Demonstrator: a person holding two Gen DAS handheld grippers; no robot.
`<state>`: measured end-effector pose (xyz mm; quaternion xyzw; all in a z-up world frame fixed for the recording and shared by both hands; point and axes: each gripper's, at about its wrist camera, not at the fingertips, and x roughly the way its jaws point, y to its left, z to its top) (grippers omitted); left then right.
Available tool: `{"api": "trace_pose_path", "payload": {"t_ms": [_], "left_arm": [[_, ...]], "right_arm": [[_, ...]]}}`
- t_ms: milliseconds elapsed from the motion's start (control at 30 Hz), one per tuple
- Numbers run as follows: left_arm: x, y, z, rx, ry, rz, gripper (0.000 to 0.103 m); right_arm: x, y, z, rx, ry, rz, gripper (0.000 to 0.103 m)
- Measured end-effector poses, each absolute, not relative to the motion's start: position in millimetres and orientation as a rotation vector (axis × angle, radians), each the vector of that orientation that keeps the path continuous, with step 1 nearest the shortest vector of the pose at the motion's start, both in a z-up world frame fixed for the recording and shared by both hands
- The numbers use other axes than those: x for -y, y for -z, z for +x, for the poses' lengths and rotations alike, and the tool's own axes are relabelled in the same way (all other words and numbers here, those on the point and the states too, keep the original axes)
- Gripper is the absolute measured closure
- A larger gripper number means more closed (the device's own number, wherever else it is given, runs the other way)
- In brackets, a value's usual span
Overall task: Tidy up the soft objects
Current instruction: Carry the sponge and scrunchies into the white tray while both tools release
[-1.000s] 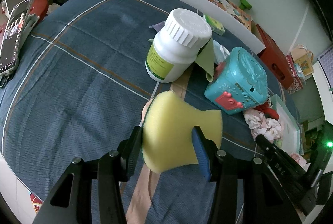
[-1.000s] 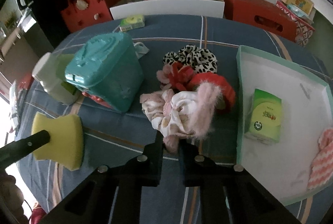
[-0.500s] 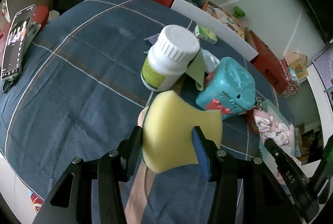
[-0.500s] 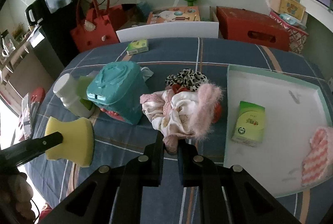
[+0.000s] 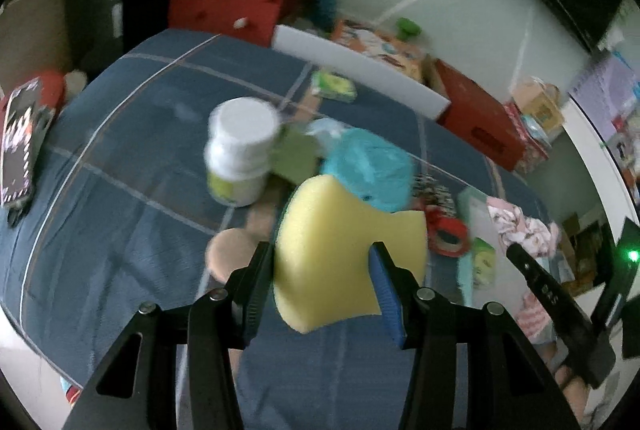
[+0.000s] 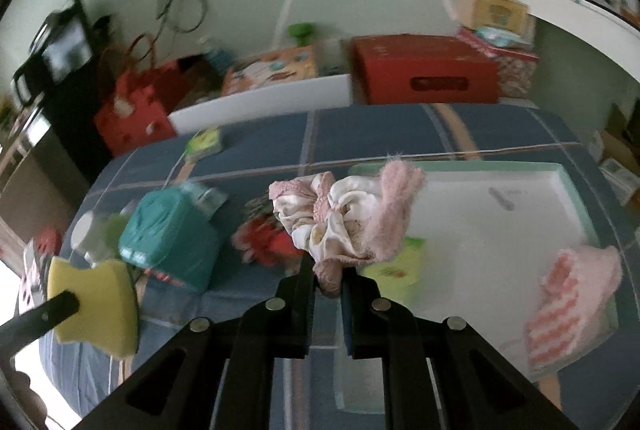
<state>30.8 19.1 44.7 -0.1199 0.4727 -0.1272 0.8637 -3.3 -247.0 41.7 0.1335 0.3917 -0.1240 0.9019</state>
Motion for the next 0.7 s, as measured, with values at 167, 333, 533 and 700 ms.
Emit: {"api": "trace_pose_path", "payload": {"t_ms": [167, 333, 533, 700], "left_arm": [[25, -54, 34, -0.988, 0.361, -0.194, 0.053], [74, -62, 42, -0.982, 0.433, -0.124, 0.053], [124, -60, 54, -0.984, 0.498, -0.057, 0.053], [164, -49, 63, -0.979, 0.547, -0.001, 0.052]], "right_arm": [[284, -41, -9, -0.797, 0.322, 0.356, 0.091], [315, -42, -20, -0.788, 0.442, 0.361, 0.091], [354, -33, -32, -0.796, 0.549, 0.423, 0.091], [378, -19, -36, -0.821, 0.608, 0.472, 0.091]]}}
